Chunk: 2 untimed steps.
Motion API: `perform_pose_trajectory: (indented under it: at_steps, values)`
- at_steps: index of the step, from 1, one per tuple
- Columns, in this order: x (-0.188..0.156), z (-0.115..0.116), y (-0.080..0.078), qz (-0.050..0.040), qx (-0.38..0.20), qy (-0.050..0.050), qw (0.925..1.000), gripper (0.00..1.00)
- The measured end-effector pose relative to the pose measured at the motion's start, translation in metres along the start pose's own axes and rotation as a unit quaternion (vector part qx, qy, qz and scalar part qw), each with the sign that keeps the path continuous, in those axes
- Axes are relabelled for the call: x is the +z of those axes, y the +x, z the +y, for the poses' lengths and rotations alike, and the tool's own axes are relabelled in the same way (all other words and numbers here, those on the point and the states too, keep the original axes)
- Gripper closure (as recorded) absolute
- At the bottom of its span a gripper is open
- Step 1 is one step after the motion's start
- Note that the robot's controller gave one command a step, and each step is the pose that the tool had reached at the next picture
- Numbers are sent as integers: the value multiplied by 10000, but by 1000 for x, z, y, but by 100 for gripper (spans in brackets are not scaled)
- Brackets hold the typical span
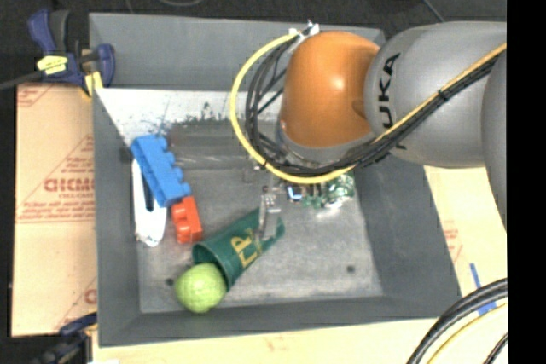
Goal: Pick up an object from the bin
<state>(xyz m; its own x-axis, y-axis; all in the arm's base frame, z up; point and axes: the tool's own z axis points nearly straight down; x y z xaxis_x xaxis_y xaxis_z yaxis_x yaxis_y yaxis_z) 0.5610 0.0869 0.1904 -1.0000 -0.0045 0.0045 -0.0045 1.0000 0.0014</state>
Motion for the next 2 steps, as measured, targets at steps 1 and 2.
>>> perform_pose_trajectory:
  at_steps: [1, 2]
  values:
    - [-4, 0, -1, -31, 12, -2, 10000, 0]
    - [54, -8, -7, -48, -778, 12, 9970, 0]
